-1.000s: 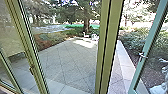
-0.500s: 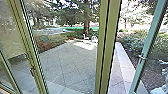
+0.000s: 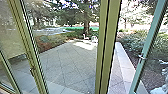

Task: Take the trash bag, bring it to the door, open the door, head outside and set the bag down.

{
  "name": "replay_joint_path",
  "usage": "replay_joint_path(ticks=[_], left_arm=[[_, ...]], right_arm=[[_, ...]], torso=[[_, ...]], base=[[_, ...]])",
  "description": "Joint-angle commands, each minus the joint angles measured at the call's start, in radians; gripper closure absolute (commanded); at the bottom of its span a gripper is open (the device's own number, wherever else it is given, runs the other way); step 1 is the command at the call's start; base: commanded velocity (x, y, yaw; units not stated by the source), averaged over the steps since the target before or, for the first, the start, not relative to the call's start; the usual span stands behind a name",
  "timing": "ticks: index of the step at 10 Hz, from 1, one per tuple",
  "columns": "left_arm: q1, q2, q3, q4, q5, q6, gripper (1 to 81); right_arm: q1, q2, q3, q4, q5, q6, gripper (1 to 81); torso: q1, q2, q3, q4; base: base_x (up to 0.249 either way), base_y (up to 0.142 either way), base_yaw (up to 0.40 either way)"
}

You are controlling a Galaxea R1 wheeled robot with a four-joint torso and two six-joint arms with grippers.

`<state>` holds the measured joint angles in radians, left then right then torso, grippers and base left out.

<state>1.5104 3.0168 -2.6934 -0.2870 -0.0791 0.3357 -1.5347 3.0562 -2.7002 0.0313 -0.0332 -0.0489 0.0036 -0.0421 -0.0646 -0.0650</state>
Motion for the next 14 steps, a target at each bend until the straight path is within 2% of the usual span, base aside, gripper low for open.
replay_joint_path(ticks=[1,10,14], left_arm=[[-0.052,0.002,0.003,0.012,0.058,0.003,81.1],[-0.052,-0.002,0.003,0.028,0.067,0.003,81.1],[-0.052,-0.004,0.003,0.028,0.068,0.003,81.1]], right_arm=[[0.043,0.011,-0.004,-0.008,-0.054,-0.003,1.0],[0.044,0.015,-0.002,-0.011,-0.054,-0.003,1.0],[0.043,0.019,-0.004,-0.011,-0.054,-0.003,1.0]], torso=[[0.0,0.0,0.0,0.0],[0.0,0.0,0.0,0.0],[0.0,0.0,0.0,0.0]], base=[[0.0,0.0,0.0],[0.0,0.0,0.0],[0.0,0.0,-0.139]])
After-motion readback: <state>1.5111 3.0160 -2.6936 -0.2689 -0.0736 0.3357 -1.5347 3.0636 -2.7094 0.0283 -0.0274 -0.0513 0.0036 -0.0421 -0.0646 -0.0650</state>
